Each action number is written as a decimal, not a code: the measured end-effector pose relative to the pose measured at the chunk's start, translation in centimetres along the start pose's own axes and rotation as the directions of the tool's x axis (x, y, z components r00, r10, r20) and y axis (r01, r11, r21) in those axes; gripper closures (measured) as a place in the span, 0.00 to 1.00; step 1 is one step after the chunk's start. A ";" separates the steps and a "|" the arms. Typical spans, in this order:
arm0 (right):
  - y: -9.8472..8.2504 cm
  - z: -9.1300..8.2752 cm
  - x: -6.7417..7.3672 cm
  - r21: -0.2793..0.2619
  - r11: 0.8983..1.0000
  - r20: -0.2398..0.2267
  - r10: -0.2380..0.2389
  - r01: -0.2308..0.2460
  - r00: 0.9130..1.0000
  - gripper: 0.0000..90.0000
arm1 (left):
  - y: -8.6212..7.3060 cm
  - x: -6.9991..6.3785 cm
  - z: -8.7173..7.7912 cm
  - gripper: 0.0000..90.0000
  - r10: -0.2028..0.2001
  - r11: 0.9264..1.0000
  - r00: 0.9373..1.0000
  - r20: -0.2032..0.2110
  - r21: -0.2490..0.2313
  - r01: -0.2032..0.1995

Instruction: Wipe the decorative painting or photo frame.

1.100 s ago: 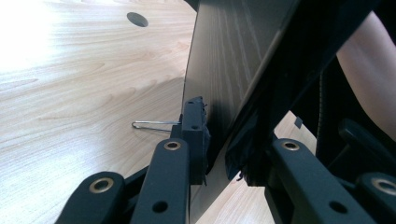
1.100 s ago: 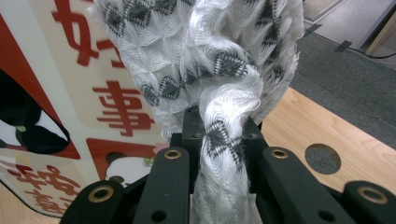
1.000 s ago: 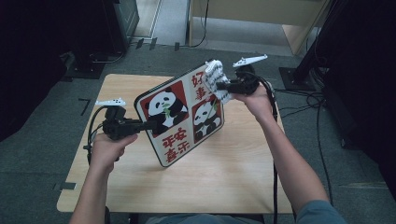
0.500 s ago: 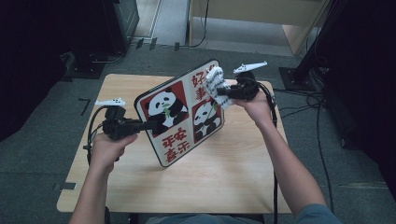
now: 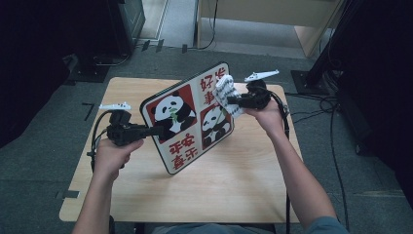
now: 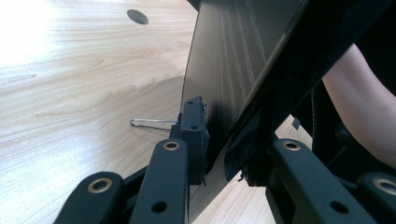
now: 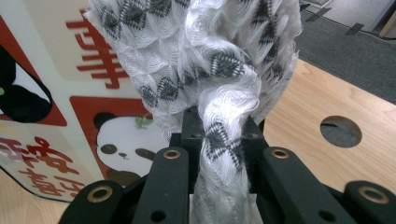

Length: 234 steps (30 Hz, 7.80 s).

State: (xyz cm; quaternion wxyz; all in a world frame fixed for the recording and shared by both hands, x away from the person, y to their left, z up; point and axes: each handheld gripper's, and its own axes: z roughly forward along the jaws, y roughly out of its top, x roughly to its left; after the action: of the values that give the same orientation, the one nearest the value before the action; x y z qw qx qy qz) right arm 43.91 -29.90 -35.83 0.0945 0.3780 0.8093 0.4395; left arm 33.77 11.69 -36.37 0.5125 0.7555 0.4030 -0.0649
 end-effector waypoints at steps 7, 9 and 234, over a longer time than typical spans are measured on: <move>-1.1 0.3 -0.3 0.012 1.000 0.001 0.014 -0.014 1.000 0.88 | 0.0 0.0 0.0 0.84 -0.005 1.000 1.000 0.006 -0.001 0.005; -1.5 0.4 -0.3 0.019 1.000 0.003 0.016 -0.016 1.000 0.88 | 0.0 0.0 0.0 0.83 -0.006 1.000 1.000 0.006 -0.001 0.006; 3.6 1.1 5.3 0.079 0.994 -0.079 -0.069 0.075 0.995 0.88 | -0.3 0.5 0.0 0.82 0.002 1.000 0.999 0.040 -0.007 -0.002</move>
State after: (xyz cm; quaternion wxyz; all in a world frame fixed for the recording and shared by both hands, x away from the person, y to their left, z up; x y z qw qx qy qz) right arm 42.70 -24.34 -32.71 0.0638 0.3351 0.8429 0.4161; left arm 33.88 11.99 -36.85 0.5231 0.7527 0.3920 -0.0783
